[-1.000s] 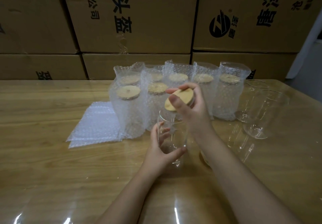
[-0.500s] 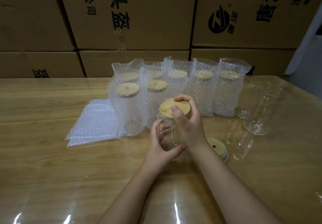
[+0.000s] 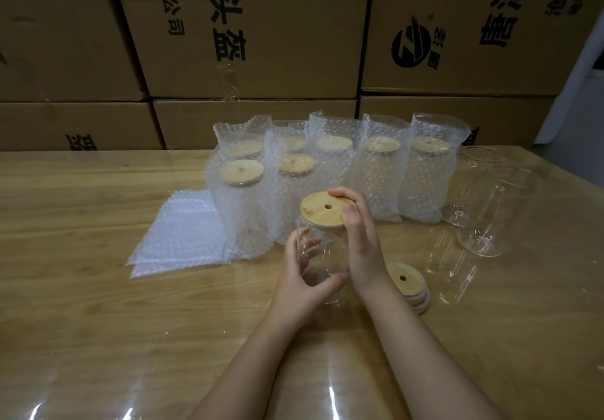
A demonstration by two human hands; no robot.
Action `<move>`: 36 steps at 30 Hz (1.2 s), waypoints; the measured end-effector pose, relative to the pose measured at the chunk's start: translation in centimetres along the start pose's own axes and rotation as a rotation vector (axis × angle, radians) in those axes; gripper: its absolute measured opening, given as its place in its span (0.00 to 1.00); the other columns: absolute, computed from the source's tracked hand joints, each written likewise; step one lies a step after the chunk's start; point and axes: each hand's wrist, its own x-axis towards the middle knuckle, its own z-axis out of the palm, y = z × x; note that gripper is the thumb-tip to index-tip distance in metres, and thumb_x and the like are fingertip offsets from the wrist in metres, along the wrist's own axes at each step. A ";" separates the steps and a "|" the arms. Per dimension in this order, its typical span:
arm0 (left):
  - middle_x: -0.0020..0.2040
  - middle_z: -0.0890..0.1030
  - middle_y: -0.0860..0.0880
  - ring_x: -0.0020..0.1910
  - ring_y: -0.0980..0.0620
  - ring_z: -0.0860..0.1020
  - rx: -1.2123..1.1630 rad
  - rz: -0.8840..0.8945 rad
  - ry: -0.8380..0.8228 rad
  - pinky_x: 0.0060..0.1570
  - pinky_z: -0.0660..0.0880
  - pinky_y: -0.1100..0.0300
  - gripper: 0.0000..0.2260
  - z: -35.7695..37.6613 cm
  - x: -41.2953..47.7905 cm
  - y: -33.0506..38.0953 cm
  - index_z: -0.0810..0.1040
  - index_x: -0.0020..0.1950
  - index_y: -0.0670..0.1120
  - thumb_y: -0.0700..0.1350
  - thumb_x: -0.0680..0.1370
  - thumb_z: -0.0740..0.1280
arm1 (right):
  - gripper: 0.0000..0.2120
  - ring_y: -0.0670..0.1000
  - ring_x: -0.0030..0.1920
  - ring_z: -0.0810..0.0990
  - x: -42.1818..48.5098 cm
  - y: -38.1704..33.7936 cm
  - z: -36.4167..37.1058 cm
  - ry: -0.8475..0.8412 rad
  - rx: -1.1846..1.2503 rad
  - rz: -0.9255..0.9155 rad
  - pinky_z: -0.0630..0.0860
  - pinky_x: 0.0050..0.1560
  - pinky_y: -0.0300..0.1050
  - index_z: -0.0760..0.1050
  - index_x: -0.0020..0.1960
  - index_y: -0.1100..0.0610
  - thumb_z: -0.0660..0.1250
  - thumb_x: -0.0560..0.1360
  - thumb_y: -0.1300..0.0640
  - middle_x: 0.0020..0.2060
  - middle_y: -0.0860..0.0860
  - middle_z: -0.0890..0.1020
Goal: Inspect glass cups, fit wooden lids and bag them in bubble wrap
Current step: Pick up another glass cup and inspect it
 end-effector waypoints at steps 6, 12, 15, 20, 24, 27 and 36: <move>0.68 0.72 0.57 0.67 0.60 0.71 0.033 0.152 0.145 0.65 0.70 0.62 0.35 0.1 -0.1 2.9 0.63 0.72 0.58 0.60 0.67 0.70 | 0.42 0.49 0.60 0.79 -2.5 2.8 0.2 0.059 -0.059 0.016 0.75 0.60 0.45 0.70 0.66 0.55 0.64 0.65 0.25 0.58 0.48 0.81; 0.62 0.74 0.59 0.61 0.65 0.73 0.252 0.175 0.160 0.60 0.73 0.63 0.35 0.9 2.5 6.4 0.66 0.67 0.62 0.62 0.63 0.74 | 0.35 0.44 0.61 0.77 -2.8 4.1 -0.5 0.008 -0.193 -0.011 0.75 0.58 0.39 0.65 0.68 0.49 0.76 0.66 0.46 0.60 0.40 0.78; 0.52 0.78 0.62 0.55 0.64 0.76 0.211 0.188 0.167 0.54 0.76 0.63 0.29 0.9 3.5 7.0 0.71 0.63 0.62 0.57 0.64 0.76 | 0.37 0.43 0.62 0.76 -2.8 4.3 -0.6 -0.009 -0.179 0.000 0.75 0.59 0.43 0.63 0.69 0.43 0.75 0.65 0.48 0.61 0.37 0.76; 0.49 0.80 0.61 0.50 0.65 0.78 0.197 0.156 0.068 0.48 0.74 0.66 0.13 0.0 4.4 7.5 0.79 0.46 0.61 0.57 0.63 0.74 | 0.33 0.44 0.61 0.76 -2.8 4.1 -0.4 0.009 -0.211 -0.006 0.74 0.62 0.48 0.61 0.63 0.27 0.73 0.65 0.42 0.58 0.35 0.76; 0.54 0.79 0.54 0.56 0.59 0.77 0.248 0.183 -0.102 0.57 0.73 0.62 0.10 -1.1 4.8 8.4 0.82 0.47 0.53 0.49 0.67 0.74 | 0.32 0.47 0.60 0.77 -2.8 4.3 -0.4 0.016 -0.214 -0.014 0.74 0.63 0.54 0.64 0.66 0.36 0.73 0.65 0.44 0.56 0.36 0.77; 0.57 0.78 0.55 0.57 0.61 0.76 0.382 0.141 -0.244 0.59 0.72 0.62 0.12 -1.9 5.1 10.0 0.81 0.58 0.51 0.44 0.75 0.72 | 0.35 0.45 0.60 0.77 -2.9 4.4 -0.4 0.021 -0.209 -0.003 0.75 0.60 0.49 0.63 0.66 0.38 0.74 0.64 0.37 0.57 0.35 0.77; 0.73 0.69 0.47 0.73 0.49 0.64 1.454 0.384 -0.176 0.68 0.62 0.55 0.27 1.0 4.2 10.4 0.63 0.75 0.44 0.59 0.82 0.52 | 0.31 0.35 0.60 0.75 -2.4 4.2 -0.7 -0.020 -0.246 -0.060 0.72 0.55 0.31 0.64 0.63 0.41 0.73 0.64 0.43 0.58 0.31 0.75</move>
